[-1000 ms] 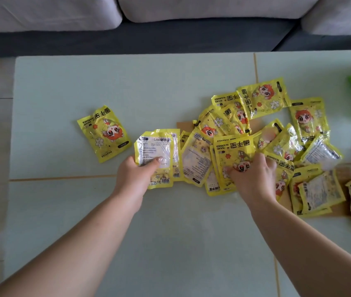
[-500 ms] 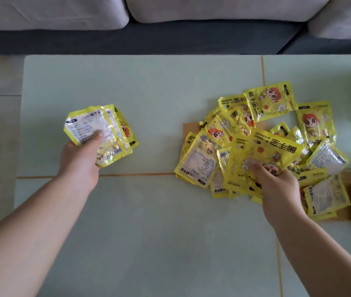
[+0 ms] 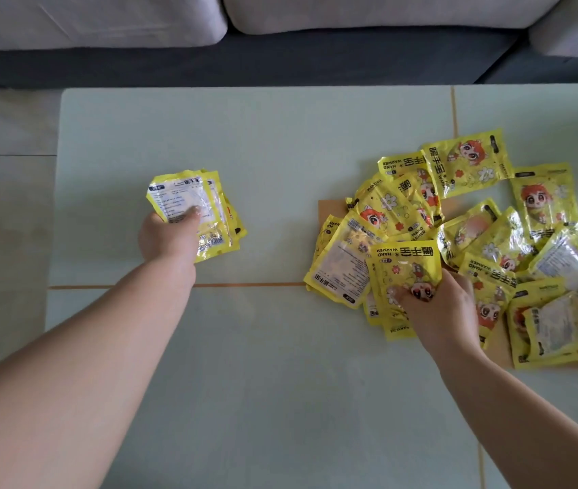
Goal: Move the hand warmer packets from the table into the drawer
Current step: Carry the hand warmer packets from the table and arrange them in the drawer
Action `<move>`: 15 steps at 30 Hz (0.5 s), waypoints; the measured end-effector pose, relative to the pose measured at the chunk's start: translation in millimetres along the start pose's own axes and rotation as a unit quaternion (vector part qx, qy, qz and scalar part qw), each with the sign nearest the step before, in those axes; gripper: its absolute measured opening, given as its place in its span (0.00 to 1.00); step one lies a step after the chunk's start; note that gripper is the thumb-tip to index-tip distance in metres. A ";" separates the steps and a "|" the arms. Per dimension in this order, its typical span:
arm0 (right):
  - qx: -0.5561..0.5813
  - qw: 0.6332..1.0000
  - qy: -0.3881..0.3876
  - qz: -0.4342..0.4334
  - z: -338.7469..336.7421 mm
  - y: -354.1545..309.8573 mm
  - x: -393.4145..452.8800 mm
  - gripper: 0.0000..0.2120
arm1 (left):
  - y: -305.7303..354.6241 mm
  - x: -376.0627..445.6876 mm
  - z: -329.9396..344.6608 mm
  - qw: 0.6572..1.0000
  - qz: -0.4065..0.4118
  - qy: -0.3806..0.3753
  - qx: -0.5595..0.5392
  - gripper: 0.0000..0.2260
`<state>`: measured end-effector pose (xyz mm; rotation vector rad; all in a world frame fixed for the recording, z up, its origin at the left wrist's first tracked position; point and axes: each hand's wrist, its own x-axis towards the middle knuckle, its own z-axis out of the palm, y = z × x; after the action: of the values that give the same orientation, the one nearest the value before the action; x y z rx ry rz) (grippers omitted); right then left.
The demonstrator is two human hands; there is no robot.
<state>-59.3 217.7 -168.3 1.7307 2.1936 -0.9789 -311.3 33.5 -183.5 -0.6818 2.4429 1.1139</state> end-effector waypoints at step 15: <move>0.389 0.919 -0.034 0.065 -16.3 -0.5 -30.3 0.09 | 2.8 -55.3 -2.7 0.977 0.020 -0.201 -0.069 0.11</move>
<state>-46.4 203.0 -139.9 2.0335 1.7049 -2.0205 -268.2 48.1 -151.9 -0.3979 2.0602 1.3025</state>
